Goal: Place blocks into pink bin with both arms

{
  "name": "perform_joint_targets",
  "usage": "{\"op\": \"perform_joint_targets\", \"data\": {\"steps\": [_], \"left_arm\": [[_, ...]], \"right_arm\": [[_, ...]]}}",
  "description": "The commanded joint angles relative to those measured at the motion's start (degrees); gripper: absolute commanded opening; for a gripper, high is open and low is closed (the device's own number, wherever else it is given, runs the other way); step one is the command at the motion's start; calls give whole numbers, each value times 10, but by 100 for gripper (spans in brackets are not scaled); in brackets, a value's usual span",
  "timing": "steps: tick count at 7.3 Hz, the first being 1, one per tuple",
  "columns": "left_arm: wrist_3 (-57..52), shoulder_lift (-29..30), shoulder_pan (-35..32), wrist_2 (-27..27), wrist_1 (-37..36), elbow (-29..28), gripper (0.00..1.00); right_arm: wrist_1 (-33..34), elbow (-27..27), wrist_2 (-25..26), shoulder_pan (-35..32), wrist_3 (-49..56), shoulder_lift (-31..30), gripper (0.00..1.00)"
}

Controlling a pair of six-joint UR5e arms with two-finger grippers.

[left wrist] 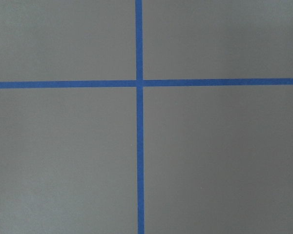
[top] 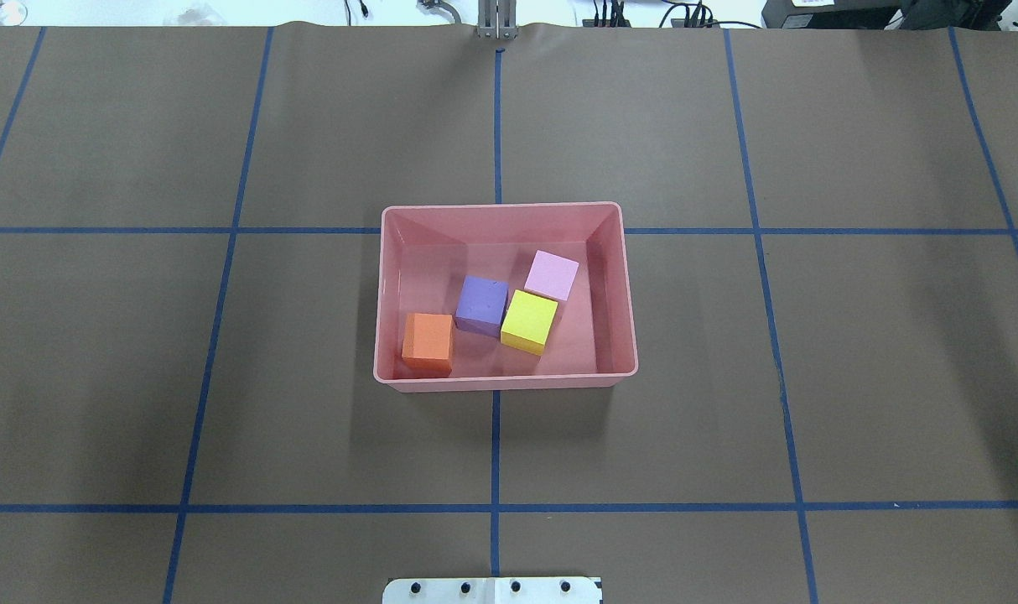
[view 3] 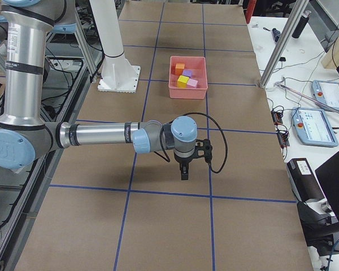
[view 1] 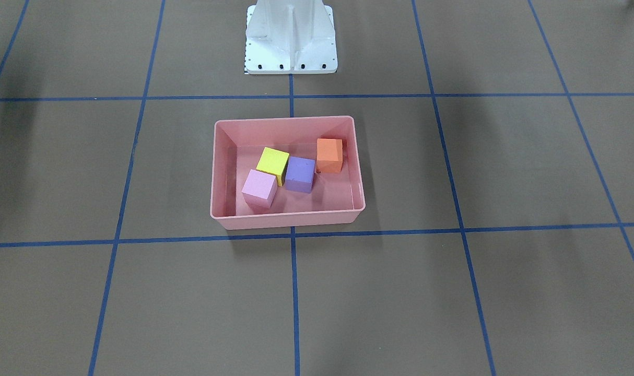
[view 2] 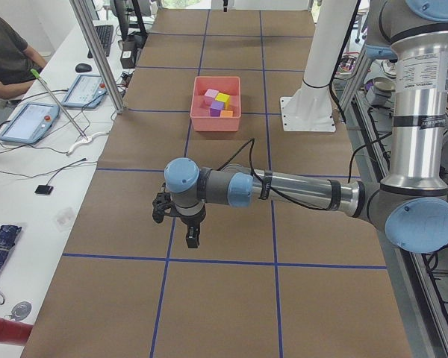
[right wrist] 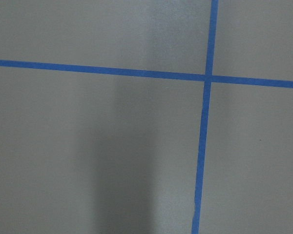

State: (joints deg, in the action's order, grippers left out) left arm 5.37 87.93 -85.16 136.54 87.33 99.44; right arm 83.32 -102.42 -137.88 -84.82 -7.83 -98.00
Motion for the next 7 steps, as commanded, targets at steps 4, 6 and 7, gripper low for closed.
{"op": "perform_joint_targets", "data": {"steps": [4,6,7], "left_arm": [[-100,-39,-7,-2,4,29,100],[-71,-29,-5,-2,2,6,100],[-61,-24,-4,-3,5,4,100]], "right_arm": [[-5,25,-3,1,-1,14,100],[-4,20,-14,1,5,5,100],[-7,19,-14,1,5,5,100]]}}
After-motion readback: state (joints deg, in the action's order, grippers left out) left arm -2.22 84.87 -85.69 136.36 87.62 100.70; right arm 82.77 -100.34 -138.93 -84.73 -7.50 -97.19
